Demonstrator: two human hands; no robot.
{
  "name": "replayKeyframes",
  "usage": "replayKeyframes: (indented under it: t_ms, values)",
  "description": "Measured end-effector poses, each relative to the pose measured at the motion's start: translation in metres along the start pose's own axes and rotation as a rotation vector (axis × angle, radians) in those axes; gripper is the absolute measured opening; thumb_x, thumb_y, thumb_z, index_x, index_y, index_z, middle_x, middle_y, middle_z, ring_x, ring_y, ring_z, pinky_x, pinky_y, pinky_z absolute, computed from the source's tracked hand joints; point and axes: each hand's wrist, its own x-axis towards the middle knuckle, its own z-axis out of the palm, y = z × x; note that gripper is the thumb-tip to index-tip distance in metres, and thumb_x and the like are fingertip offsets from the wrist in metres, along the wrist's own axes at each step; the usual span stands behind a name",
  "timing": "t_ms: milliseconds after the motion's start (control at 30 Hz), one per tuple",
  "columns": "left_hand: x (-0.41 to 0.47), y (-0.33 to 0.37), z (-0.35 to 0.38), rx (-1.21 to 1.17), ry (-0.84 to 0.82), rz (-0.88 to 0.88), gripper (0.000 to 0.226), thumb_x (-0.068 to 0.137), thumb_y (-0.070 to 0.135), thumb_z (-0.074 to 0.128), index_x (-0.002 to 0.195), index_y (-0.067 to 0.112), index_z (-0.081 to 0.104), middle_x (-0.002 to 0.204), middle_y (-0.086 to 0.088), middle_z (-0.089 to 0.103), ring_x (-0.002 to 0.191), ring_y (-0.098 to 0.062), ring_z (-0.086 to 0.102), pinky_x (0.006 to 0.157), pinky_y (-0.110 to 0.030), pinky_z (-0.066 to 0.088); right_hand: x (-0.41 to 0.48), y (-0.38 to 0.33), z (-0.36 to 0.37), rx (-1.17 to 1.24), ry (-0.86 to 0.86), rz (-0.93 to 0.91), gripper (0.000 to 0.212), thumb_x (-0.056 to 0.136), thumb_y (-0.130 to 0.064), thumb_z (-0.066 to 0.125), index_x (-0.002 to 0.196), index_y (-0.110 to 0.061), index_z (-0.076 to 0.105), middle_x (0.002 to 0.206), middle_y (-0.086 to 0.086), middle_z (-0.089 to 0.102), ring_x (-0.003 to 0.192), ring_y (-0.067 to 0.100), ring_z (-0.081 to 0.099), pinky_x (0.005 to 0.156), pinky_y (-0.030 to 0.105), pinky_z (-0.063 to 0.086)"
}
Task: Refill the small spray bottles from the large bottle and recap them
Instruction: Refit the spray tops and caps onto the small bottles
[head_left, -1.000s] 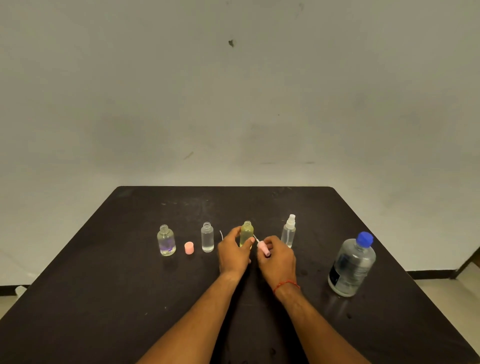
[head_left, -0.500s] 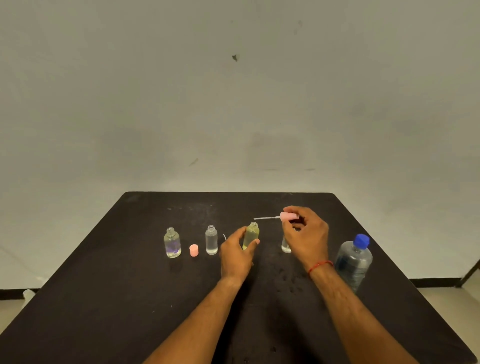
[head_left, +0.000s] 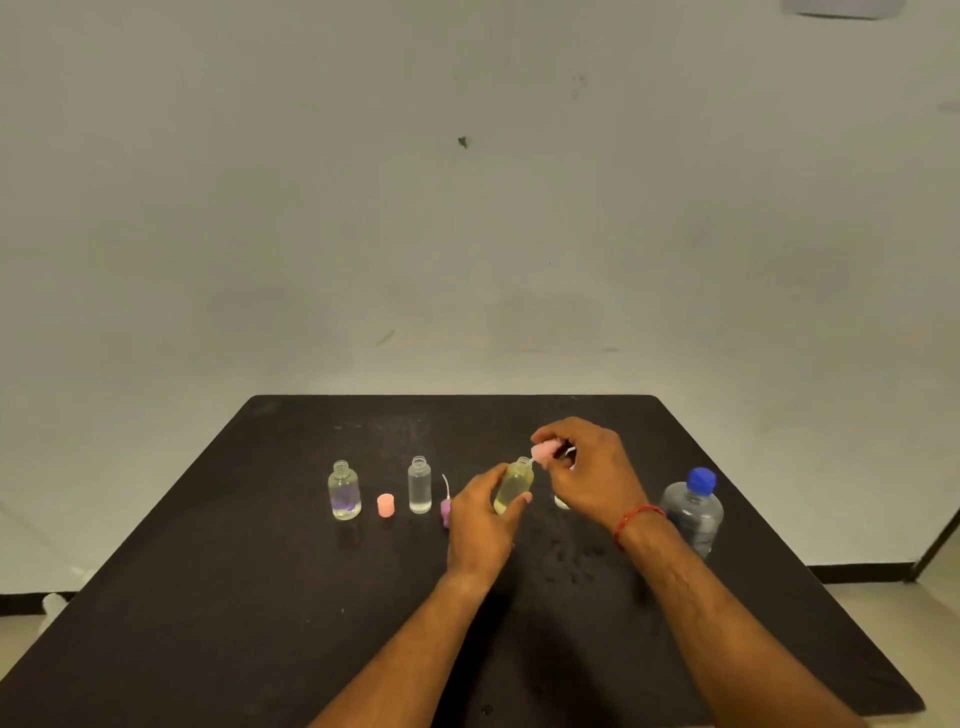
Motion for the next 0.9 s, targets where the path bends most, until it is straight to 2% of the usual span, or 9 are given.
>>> replayKeyframes:
  t_ms: [133, 233, 333, 433, 533, 633, 767, 833, 900]
  values:
    - [-0.009, 0.009, -0.001, -0.033, -0.02, 0.017, 0.038, 0.087, 0.029, 0.078, 0.123, 0.029, 0.067, 0.105, 0.022, 0.063, 0.099, 0.014, 0.06, 0.08, -0.008, 0.051, 0.003, -0.007, 0.002, 0.06, -0.1, 0.055, 0.024, 0.087, -0.011, 0.067, 0.108, -0.023, 0.067, 0.098, -0.01, 0.063, 0.088, 0.003, 0.06, 0.073, 0.006, 0.043]
    - [-0.013, 0.013, -0.003, -0.07, -0.022, 0.035, 0.034, 0.087, 0.03, 0.078, 0.117, 0.037, 0.066, 0.103, 0.02, 0.066, 0.094, 0.0, 0.067, 0.078, -0.018, 0.057, 0.001, -0.007, 0.005, 0.092, -0.12, 0.079, 0.021, 0.087, -0.013, 0.068, 0.104, -0.024, 0.067, 0.098, -0.008, 0.066, 0.09, 0.004, 0.061, 0.074, 0.011, 0.047]
    - [-0.015, 0.015, -0.006, -0.063, -0.028, 0.054, 0.035, 0.087, 0.032, 0.078, 0.12, 0.033, 0.067, 0.104, 0.018, 0.067, 0.08, -0.015, 0.07, 0.071, -0.032, 0.062, 0.0, -0.007, 0.008, 0.101, -0.137, 0.09, 0.017, 0.088, -0.014, 0.067, 0.1, -0.025, 0.066, 0.097, -0.008, 0.066, 0.09, 0.005, 0.062, 0.072, 0.012, 0.05]
    - [-0.014, 0.018, -0.008, -0.051, -0.029, 0.074, 0.035, 0.087, 0.034, 0.077, 0.12, 0.037, 0.066, 0.104, 0.019, 0.067, 0.081, -0.014, 0.071, 0.07, -0.033, 0.062, 0.002, -0.009, 0.008, 0.136, -0.138, 0.113, 0.018, 0.087, -0.012, 0.068, 0.1, -0.024, 0.066, 0.098, -0.007, 0.066, 0.091, 0.005, 0.062, 0.069, 0.009, 0.047]
    - [-0.013, 0.019, -0.008, -0.047, -0.034, 0.083, 0.036, 0.087, 0.033, 0.077, 0.121, 0.036, 0.066, 0.106, 0.018, 0.068, 0.093, -0.005, 0.069, 0.079, -0.025, 0.06, 0.002, -0.011, 0.01, 0.118, -0.124, 0.128, 0.018, 0.087, -0.012, 0.068, 0.1, -0.025, 0.065, 0.095, -0.008, 0.065, 0.088, 0.006, 0.061, 0.07, 0.011, 0.046]
    - [-0.015, 0.021, -0.008, -0.039, -0.026, 0.076, 0.038, 0.087, 0.032, 0.077, 0.124, 0.031, 0.067, 0.105, 0.018, 0.069, 0.09, -0.004, 0.067, 0.079, -0.022, 0.058, 0.002, -0.013, 0.011, 0.092, -0.058, 0.127, 0.013, 0.085, -0.023, 0.073, 0.094, -0.024, 0.065, 0.084, -0.01, 0.065, 0.077, 0.007, 0.061, 0.068, 0.016, 0.049]
    - [-0.016, 0.021, -0.008, -0.036, -0.023, 0.067, 0.039, 0.086, 0.033, 0.078, 0.124, 0.032, 0.067, 0.1, 0.019, 0.067, 0.087, -0.002, 0.067, 0.075, -0.017, 0.055, 0.001, -0.018, 0.01, 0.039, -0.052, 0.134, 0.032, 0.079, -0.037, 0.078, 0.104, -0.023, 0.062, 0.082, -0.009, 0.062, 0.074, 0.008, 0.06, 0.073, 0.024, 0.056]
    - [-0.016, 0.021, -0.008, -0.027, -0.022, 0.071, 0.036, 0.087, 0.034, 0.077, 0.121, 0.033, 0.067, 0.098, 0.019, 0.067, 0.078, -0.006, 0.067, 0.069, -0.018, 0.054, 0.0, -0.018, 0.01, 0.075, -0.093, 0.162, 0.049, 0.079, -0.041, 0.077, 0.12, -0.026, 0.055, 0.096, -0.008, 0.064, 0.086, 0.008, 0.061, 0.082, 0.025, 0.055]
    - [-0.016, 0.021, -0.008, -0.03, -0.023, 0.067, 0.036, 0.088, 0.033, 0.077, 0.123, 0.03, 0.068, 0.1, 0.017, 0.067, 0.074, -0.011, 0.067, 0.068, -0.022, 0.056, 0.0, -0.016, 0.01, 0.185, -0.11, 0.165, 0.057, 0.082, -0.034, 0.076, 0.132, -0.028, 0.049, 0.11, -0.009, 0.064, 0.098, 0.007, 0.062, 0.088, 0.026, 0.054]
